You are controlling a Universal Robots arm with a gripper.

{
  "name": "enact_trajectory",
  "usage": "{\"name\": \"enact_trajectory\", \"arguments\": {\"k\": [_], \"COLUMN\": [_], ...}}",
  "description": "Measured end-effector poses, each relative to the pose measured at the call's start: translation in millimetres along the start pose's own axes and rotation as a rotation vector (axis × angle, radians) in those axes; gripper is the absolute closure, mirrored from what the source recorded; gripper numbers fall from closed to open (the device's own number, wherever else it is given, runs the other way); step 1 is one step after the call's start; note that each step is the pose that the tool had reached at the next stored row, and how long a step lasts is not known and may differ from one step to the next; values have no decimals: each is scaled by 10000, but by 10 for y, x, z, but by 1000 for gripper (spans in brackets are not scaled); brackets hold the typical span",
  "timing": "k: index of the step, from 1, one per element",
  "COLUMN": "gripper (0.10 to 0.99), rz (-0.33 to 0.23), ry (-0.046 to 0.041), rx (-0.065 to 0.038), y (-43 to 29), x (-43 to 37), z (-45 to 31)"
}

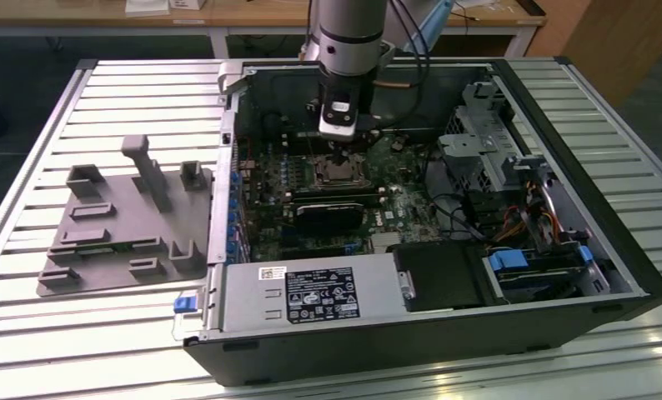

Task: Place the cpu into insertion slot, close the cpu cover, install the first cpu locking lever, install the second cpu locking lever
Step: 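Close the cpu cover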

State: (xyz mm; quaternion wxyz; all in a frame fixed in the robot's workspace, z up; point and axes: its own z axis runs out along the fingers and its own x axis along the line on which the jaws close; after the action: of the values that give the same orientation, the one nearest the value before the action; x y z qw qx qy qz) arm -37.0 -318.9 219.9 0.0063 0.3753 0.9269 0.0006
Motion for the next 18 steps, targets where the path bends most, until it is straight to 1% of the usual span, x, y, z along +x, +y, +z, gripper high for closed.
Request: {"name": "enact_trajectory", "arguments": {"k": [18], "gripper": [984], "rz": [-3268], "ry": [19], "rx": [-36], "y": [0], "x": [0], "z": [25]}}
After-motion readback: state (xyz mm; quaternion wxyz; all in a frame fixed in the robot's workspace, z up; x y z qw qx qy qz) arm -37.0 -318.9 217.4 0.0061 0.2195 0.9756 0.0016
